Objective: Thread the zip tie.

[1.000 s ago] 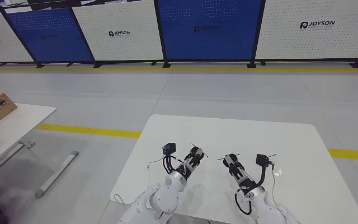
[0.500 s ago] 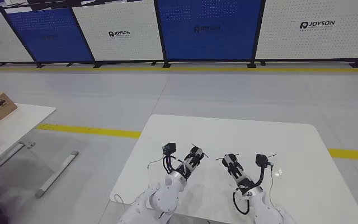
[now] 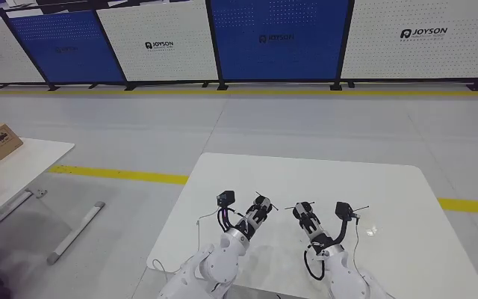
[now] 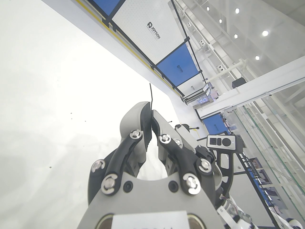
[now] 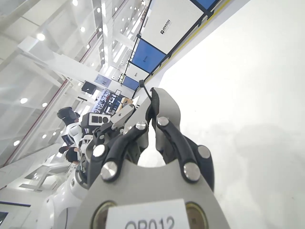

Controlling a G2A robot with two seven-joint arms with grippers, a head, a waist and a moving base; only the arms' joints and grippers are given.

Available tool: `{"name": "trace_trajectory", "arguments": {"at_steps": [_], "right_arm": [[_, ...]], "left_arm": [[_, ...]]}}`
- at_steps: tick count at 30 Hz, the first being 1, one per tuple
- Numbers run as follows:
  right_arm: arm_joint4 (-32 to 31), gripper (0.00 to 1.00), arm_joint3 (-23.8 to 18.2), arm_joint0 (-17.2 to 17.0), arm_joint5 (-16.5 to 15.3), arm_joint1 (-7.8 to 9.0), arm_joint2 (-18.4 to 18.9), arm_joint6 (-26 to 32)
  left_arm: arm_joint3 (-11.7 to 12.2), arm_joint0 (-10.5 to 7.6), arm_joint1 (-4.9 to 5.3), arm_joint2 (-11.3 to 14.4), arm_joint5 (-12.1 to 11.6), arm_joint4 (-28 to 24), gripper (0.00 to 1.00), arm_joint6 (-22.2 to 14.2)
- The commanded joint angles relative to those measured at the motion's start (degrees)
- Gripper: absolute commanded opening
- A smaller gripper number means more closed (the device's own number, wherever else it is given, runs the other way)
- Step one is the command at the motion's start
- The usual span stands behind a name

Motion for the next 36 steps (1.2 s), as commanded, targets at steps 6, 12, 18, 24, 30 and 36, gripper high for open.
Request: {"name": "trace_trajectory", "arguments": {"at_steps": [6,12,18,24,30,36], "right_arm": [[0.00,0.00,0.00,0.00,0.00,0.00,0.00,0.00],[0.00,0.00,0.00,0.00,0.00,0.00,0.00,0.00],[0.00,0.00,0.00,0.00,0.00,0.00,0.00,0.00],[0.00,0.00,0.00,0.00,0.00,0.00,0.00,0.00],[0.00,0.00,0.00,0.00,0.00,0.00,0.00,0.00],[0.00,0.00,0.00,0.00,0.00,0.00,0.00,0.00]], "left_arm": [[0.07,0.00,-0.02,-0.03,-0.11,-0.07,0.00,0.17],[0.87,-0.41,-0.63,0.29,-0.18,-1.63,0.00,3.92],[1.18,-0.66,-0.65,0.83,0.64,-0.66,0.00,2.52],[1.18,-0.66,-0.65,0.83,0.64,-0.66,0.00,2.52],[1.18,-0.66,-0.65,0.83,0.64,-0.66,0.00,2.52],[1.71,-0.85,-0.97,1.31,0.38,-0.21,0.00,4.43]]}}
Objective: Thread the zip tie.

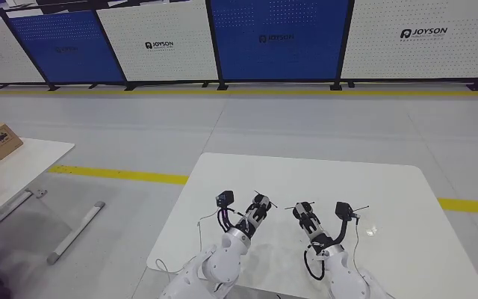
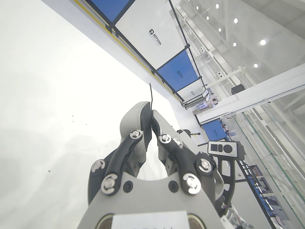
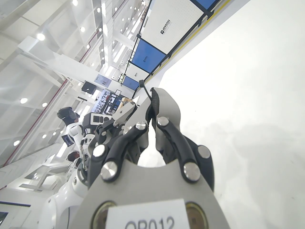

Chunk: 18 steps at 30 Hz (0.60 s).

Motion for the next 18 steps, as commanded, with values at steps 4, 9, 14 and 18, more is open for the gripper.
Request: {"name": "trace_trajectory", "arguments": {"at_steps": [4,9,14,18], "right_arm": [[0.00,0.00,0.00,0.00,0.00,0.00,0.00,0.00],[0.00,0.00,0.00,0.00,0.00,0.00,0.00,0.00],[0.10,0.00,0.37,-0.34,0.07,-0.15,0.07,0.70],[0.14,0.00,2.14,0.74,-0.35,-0.88,-1.43,1.66]], "left_arm": [[0.77,-0.16,-0.26,0.85,-0.05,2.20,0.00,1.92],[0.77,-0.16,-0.26,0.85,-0.05,2.20,0.00,1.92],[0.77,-0.16,-0.26,0.85,-0.05,2.20,0.00,1.92],[0.77,-0.16,-0.26,0.85,-0.05,2.20,0.00,1.92]]}}
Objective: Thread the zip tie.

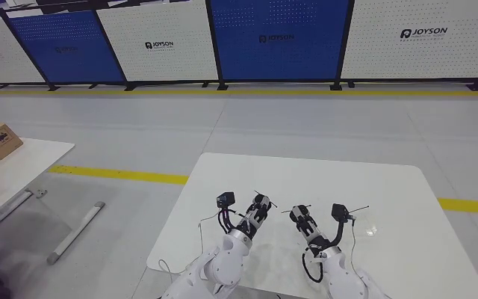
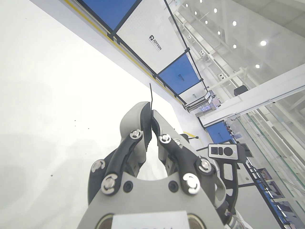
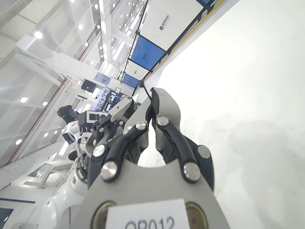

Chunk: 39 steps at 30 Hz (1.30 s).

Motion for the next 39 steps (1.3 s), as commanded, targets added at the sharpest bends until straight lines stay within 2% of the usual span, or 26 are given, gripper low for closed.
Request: {"name": "trace_trajectory", "arguments": {"at_steps": [1,9,12,15,17,26,39], "right_arm": [[-0.30,0.00,0.78,0.62,-0.03,-0.40,-0.62,-0.75],[-0.06,0.00,0.89,0.60,-0.24,-0.59,-0.66,-1.20],[3.32,0.00,0.66,-0.24,-2.26,-0.83,0.59,-2.20],[4.28,0.00,1.94,0.27,-2.84,-1.27,0.51,-2.59],[4.76,0.00,3.12,0.99,-2.52,-1.77,-0.21,-2.83],[4.77,0.00,2.72,0.70,-2.35,-1.85,0.15,-2.79],[4.24,0.00,3.34,1.68,0.40,-3.11,-0.21,-1.90]], "left_arm": [[0.00,0.00,0.00,0.00,0.00,0.00,0.00,0.00],[0.00,0.00,0.00,0.00,0.00,0.00,0.00,0.00],[0.00,0.00,0.00,0.00,0.00,0.00,0.00,0.00],[0.00,0.00,0.00,0.00,0.00,0.00,0.00,0.00],[0.00,0.00,0.00,0.00,0.00,0.00,0.00,0.00],[0.00,0.00,0.00,0.00,0.00,0.00,0.00,0.00],[0.00,0.00,0.00,0.00,0.00,0.00,0.00,0.00]]}}
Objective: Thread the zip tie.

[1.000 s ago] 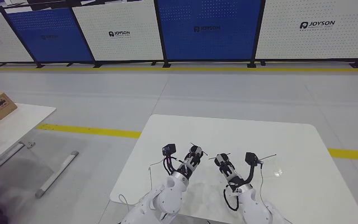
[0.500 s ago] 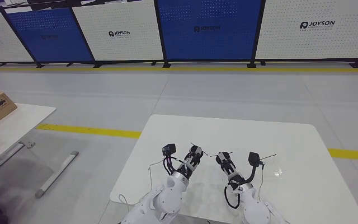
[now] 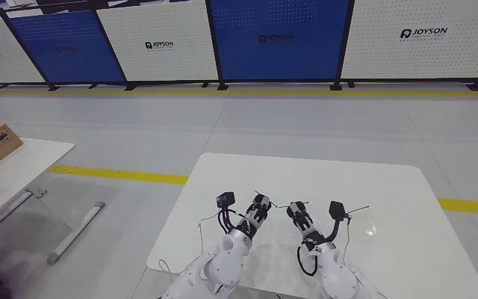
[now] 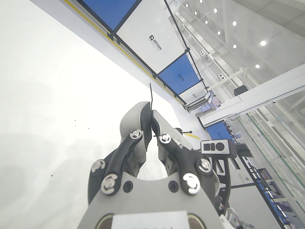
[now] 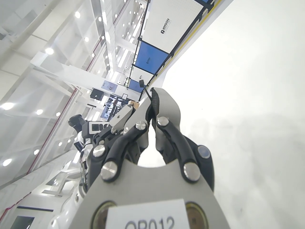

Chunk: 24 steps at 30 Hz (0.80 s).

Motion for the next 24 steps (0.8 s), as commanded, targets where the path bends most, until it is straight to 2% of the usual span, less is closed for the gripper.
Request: {"name": "trace_trajectory", "arguments": {"at_steps": [1,7,16,21,24], "right_arm": [[0.06,0.00,0.02,0.04,0.08,-0.03,0.01,0.21],[0.12,0.00,0.04,-0.03,0.08,-0.03,0.09,0.11],[1.06,0.00,1.52,-0.52,-2.17,-0.63,0.96,0.02],[2.15,0.00,2.09,-0.65,-4.76,-1.10,1.00,0.40],[1.43,0.00,1.86,-0.90,-4.78,-1.26,1.14,0.07]], "left_arm": [[0.00,0.00,0.00,0.00,0.00,0.00,0.00,0.00],[0.00,0.00,0.00,0.00,0.00,0.00,0.00,0.00],[0.00,0.00,0.00,0.00,0.00,0.00,0.00,0.00],[0.00,0.00,0.00,0.00,0.00,0.00,0.00,0.00],[0.00,0.00,0.00,0.00,0.00,0.00,0.00,0.00]]}}
